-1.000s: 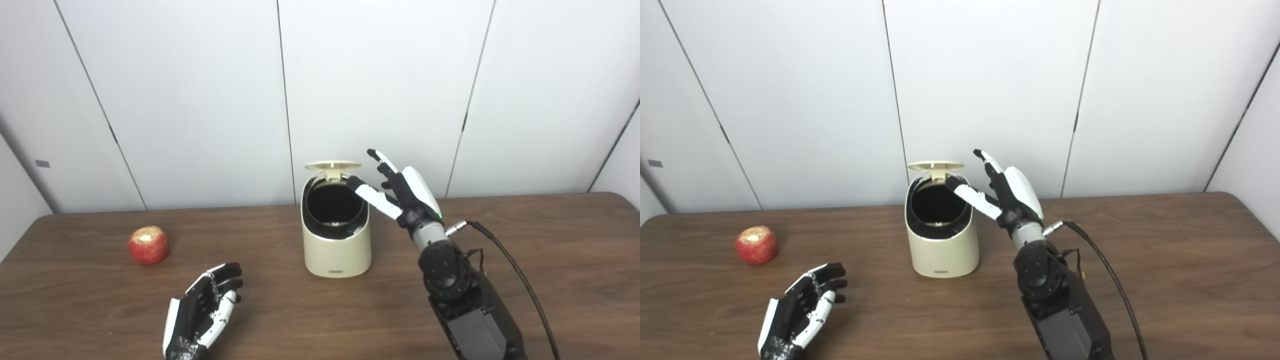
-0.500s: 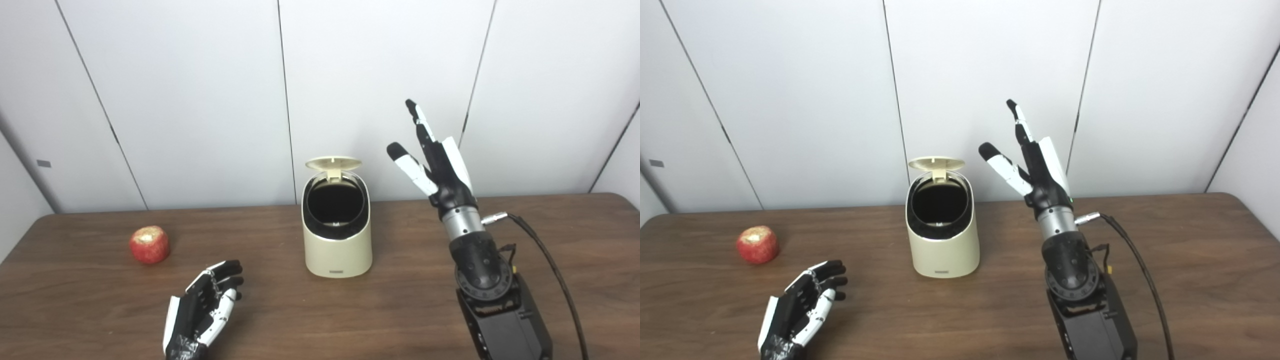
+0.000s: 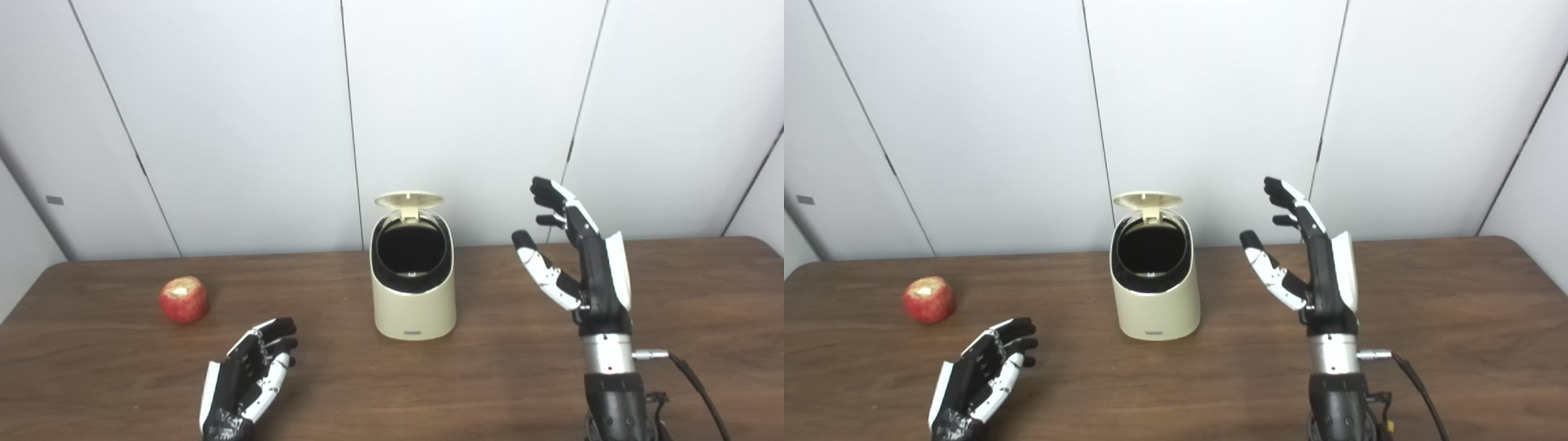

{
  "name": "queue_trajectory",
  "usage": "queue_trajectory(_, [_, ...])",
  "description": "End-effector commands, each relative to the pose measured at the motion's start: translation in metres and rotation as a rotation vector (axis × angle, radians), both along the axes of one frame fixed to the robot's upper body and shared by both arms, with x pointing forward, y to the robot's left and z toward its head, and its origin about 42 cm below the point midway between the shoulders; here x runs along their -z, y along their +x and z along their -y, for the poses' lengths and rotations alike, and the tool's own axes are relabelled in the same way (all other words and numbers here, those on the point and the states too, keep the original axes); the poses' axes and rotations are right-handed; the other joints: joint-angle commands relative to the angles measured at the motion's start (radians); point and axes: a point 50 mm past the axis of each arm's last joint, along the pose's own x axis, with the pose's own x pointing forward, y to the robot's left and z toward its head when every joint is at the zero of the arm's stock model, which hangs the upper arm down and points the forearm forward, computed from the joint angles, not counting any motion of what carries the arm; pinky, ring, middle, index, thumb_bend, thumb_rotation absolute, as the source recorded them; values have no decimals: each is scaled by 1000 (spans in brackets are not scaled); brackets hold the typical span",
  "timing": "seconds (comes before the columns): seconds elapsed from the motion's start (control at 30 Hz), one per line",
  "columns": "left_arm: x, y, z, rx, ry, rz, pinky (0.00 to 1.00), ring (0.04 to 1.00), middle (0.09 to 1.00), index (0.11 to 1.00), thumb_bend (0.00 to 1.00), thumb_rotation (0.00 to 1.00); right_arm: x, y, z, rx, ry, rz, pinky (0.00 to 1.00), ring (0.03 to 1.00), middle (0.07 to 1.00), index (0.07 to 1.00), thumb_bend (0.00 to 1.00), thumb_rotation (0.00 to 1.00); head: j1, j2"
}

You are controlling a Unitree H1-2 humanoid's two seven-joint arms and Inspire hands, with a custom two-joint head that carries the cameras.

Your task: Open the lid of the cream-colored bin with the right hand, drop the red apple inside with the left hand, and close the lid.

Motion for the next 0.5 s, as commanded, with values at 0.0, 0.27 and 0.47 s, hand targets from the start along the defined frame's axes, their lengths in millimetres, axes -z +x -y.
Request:
queue_trajectory(0.0, [-2, 3, -3, 2, 10, 24, 606, 700, 736, 727, 233, 298, 8, -6, 9, -4, 17, 66, 718, 800, 810, 800, 241, 557, -2, 0])
queue_trajectory(0.27, [-2, 5, -4, -2, 4, 22, 609, 698, 735, 724, 235, 316, 51, -29, 28, 26, 53, -6, 753, 809, 804, 795, 296, 582, -5, -4])
queue_trajectory(0.47, [0, 6, -4, -7, 10, 20, 608, 699, 734, 723, 239, 309, 64, -33, 40, 38, 54, -55, 765, 819, 817, 805, 289, 564, -7, -8])
